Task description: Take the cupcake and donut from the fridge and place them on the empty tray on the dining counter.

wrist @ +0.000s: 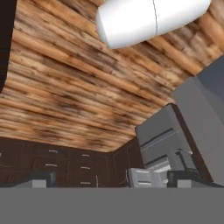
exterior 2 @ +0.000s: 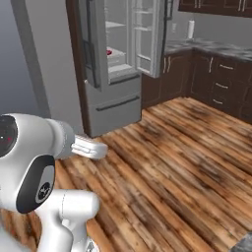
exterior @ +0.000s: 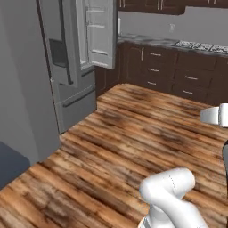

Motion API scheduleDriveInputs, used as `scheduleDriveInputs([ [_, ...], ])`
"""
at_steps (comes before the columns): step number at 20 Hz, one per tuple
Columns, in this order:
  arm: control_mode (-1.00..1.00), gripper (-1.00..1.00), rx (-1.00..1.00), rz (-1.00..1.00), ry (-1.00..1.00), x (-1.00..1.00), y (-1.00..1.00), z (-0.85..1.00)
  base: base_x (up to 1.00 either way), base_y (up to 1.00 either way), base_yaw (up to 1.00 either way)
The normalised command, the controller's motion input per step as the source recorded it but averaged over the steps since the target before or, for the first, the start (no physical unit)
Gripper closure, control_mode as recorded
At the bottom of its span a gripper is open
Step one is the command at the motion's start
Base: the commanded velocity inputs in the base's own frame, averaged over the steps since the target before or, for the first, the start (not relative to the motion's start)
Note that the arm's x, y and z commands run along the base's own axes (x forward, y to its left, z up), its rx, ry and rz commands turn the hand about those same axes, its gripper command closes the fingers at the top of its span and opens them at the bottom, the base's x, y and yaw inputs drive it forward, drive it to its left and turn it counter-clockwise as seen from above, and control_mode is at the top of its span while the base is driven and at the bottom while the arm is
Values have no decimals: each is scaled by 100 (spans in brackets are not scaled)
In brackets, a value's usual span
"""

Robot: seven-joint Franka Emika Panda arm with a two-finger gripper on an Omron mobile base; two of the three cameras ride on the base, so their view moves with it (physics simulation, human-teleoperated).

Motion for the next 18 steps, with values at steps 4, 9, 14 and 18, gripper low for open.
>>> scheduleDriveInputs([
  [4, 100, -100, 0, 0, 0, 0, 0, 0, 100, 0, -56],
  [9, 100, -100, 0, 0, 0, 0, 0, 0, 100, 20, -19],
  [14, 100, -100, 0, 0, 0, 0, 0, 0, 100, 9, 0],
  [18, 100, -100, 0, 0, 0, 0, 0, 0, 100, -4, 7],
])
